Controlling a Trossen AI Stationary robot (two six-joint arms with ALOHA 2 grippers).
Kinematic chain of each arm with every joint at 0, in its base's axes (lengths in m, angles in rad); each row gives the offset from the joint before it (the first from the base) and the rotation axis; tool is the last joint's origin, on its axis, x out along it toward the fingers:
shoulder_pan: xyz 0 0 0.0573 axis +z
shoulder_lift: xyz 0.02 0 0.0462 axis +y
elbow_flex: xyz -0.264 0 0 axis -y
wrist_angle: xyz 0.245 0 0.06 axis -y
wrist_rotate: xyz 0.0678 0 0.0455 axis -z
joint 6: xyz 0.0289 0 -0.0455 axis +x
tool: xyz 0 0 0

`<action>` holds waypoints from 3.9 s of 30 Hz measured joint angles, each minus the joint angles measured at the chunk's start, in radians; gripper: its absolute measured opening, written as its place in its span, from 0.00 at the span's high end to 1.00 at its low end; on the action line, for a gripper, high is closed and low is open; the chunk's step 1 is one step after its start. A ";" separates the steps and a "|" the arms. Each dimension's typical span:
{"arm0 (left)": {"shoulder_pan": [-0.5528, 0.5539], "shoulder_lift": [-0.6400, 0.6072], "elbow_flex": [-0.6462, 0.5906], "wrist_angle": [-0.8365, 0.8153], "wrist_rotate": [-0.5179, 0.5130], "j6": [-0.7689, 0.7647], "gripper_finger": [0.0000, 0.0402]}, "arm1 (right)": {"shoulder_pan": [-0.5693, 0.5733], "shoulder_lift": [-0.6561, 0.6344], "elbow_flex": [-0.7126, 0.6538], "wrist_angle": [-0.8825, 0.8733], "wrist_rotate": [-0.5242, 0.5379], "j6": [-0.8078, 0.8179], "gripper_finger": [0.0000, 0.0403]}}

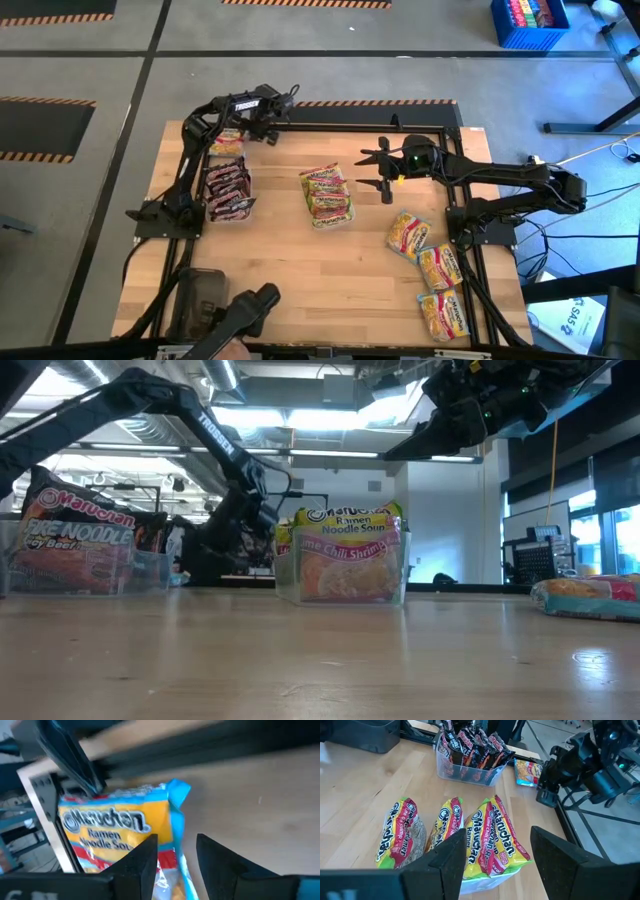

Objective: Sort Maruchan noodles
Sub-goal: Put the blue noodle pack into the black bin

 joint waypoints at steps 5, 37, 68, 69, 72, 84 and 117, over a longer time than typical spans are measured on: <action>0.000 0.008 0.009 -0.006 -0.057 -0.010 0.68 | 0.000 0.000 0.000 0.000 0.000 0.000 0.50; -0.056 0.007 0.014 -0.049 0.024 0.110 1.00 | 0.000 0.000 0.000 -0.001 0.000 0.000 0.50; -0.720 -0.116 0.104 -0.232 0.043 -0.064 1.00 | 0.000 0.000 0.000 -0.002 0.000 0.027 0.50; -0.729 -0.128 0.102 -0.231 0.039 -0.070 1.00 | 0.000 0.000 0.000 -0.002 0.000 0.031 0.50; -0.771 -0.150 0.099 -0.230 0.027 -0.072 1.00 | 0.000 0.000 0.000 -0.004 0.000 0.035 0.50; -0.962 -0.178 0.099 -0.208 0.079 0.005 1.00 | 0.026 0.000 0.000 -0.115 -0.016 0.197 0.50; -1.374 -0.175 0.016 0.032 0.073 -0.117 1.00 | 0.777 0.272 -0.021 -0.302 0.642 0.821 0.52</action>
